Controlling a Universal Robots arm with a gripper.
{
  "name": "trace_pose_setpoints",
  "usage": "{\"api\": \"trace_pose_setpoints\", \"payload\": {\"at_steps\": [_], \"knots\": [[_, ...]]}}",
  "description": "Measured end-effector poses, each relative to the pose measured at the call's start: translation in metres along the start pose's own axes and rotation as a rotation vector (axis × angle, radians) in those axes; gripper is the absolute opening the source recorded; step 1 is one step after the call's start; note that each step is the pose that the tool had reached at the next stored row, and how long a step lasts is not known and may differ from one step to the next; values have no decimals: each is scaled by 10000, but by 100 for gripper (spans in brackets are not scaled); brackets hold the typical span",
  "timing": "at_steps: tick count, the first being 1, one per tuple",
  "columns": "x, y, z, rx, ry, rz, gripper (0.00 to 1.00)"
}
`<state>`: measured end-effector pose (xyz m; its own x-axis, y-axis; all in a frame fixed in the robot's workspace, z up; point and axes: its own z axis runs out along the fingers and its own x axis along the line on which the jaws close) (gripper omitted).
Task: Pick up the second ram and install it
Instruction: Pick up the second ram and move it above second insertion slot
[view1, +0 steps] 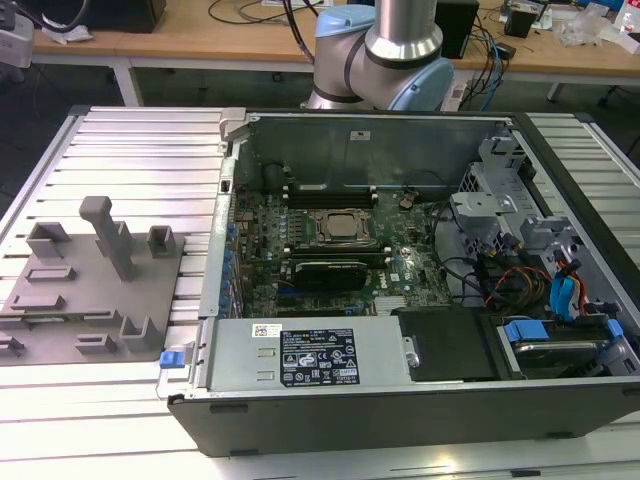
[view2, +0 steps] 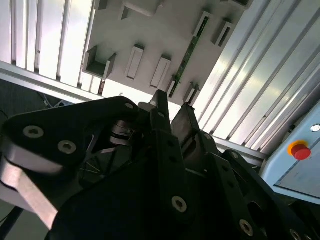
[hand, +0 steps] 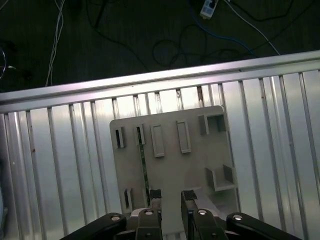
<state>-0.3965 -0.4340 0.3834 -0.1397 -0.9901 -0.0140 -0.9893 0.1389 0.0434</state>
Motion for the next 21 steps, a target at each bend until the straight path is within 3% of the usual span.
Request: {"api": "trace_pose_setpoints", "payload": {"at_steps": [11, 21], "knots": [[6, -7, 137, -3, 11, -248, 30], [7, -10, 220, -3, 12, -271, 30]]}}
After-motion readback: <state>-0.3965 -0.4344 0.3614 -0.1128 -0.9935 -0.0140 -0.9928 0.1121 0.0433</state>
